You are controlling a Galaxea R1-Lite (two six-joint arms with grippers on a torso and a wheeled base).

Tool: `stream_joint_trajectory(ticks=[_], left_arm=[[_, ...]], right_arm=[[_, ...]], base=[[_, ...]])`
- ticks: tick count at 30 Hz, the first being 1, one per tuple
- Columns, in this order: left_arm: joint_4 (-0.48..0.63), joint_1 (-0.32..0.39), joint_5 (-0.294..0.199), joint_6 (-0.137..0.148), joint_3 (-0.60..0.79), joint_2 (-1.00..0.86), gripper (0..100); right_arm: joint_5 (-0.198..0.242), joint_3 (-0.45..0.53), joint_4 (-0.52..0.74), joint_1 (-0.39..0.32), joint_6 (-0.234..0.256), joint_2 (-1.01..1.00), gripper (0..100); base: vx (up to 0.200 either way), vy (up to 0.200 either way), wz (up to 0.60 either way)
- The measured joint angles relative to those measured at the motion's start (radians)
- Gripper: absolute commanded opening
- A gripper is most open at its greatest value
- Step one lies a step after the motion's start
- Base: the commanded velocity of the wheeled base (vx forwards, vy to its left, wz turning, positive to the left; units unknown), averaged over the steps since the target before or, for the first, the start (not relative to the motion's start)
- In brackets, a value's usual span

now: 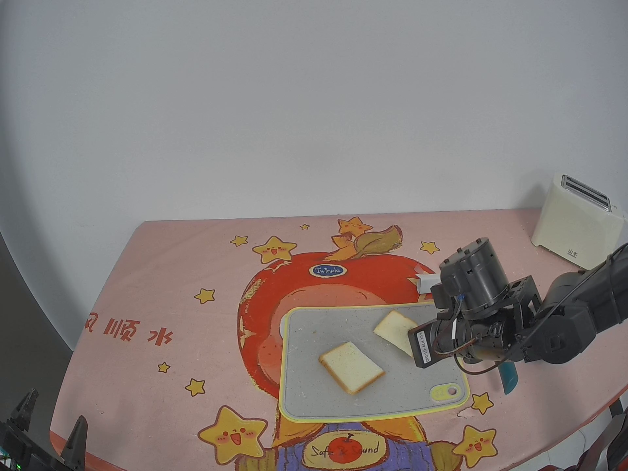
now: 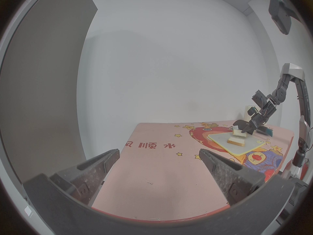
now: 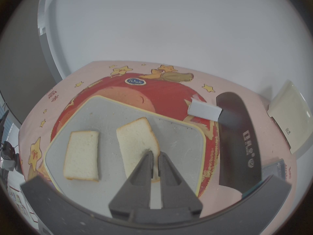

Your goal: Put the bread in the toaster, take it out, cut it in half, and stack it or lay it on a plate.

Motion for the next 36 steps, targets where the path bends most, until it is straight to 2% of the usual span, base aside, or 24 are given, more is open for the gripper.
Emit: stream_joint_trajectory(ticks=[24, 33, 36], left_arm=[[0.000, 0.000, 0.000, 0.000, 0.000, 0.000, 100], [0.000, 0.000, 0.000, 0.000, 0.000, 0.000, 100], [0.000, 0.000, 0.000, 0.000, 0.000, 0.000, 100]], right_arm=[[0.012, 0.078, 0.011, -0.025, 0.002, -0.280, 0], [0.002, 0.167, 0.011, -0.027, 0.004, -0.400, 0], [0.002, 0.203, 0.008, -0.031, 0.018, -0.440, 0]], base=[[0.000, 0.000, 0.00], [0.000, 0.000, 0.00], [0.000, 0.000, 0.00]])
